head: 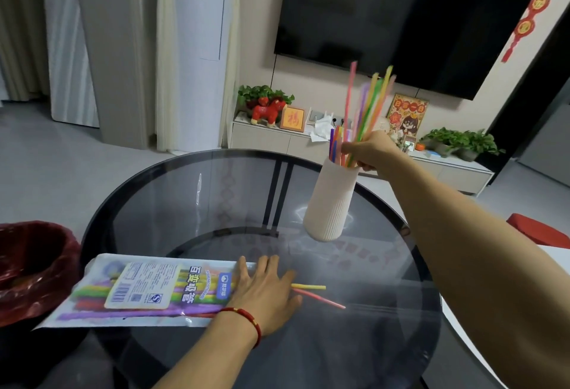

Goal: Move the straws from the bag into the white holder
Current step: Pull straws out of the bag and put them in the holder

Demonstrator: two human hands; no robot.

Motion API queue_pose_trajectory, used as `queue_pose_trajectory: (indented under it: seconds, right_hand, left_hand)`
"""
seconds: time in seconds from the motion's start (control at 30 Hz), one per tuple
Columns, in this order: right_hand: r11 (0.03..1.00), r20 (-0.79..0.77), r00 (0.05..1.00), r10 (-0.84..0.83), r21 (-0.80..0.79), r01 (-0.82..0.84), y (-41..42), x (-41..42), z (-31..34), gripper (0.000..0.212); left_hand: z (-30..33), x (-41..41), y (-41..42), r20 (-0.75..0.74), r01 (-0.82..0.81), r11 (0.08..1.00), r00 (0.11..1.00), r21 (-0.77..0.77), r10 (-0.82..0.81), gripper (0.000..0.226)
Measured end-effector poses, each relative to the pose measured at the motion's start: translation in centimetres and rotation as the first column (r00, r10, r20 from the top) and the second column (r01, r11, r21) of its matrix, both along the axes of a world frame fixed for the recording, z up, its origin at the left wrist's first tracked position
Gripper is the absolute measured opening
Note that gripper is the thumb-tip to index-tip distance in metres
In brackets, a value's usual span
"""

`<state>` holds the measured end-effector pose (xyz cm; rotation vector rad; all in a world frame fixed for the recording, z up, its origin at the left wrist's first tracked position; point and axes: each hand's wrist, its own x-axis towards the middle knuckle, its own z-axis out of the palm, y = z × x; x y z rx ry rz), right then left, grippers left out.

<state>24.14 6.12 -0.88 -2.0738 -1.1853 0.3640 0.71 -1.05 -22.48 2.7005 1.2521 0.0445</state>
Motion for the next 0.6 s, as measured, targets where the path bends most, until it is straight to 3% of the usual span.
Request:
queue_pose_trajectory:
  seconds: [0.17,0.27,0.4,0.47,0.6]
  right_hand:
    - [0.992,0.023,0.999,0.033,0.12,-0.036,-0.6,-0.8,1.2,0.025]
    - [0.973,0.048,0.999,0.025,0.226,-0.035,-0.9,-1.0,1.2,0.037]
    - [0.916,0.311,0.95,-0.023,0.386,-0.104,-1.9,-1.3,1.0,0.046]
    - [0.928,0.459,0.886,0.062,0.301,-0.22,-2.1,-1.2,0.9,0.048]
    - [0.954,0.466,0.843,0.268,-0.007,-0.299,-2.1,-1.6,0.7,0.046]
  left_hand:
    - [0.1,0.0,0.0,0.005,0.001,1.0,1.0,0.007,-0.001,0.047]
    - [0.2,-0.1,-0.1,0.003,0.002,1.0,1.0,0.013,-0.002,0.047]
    - [0.4,-0.1,-0.3,0.022,-0.002,1.0,1.0,0.016,0.001,0.049]
    - [0.5,-0.1,-0.3,0.025,0.0,1.0,1.0,0.016,-0.001,0.049]
    - [0.4,-0.2,-0.1,0.035,0.008,1.0,0.999,0.017,-0.008,0.047]
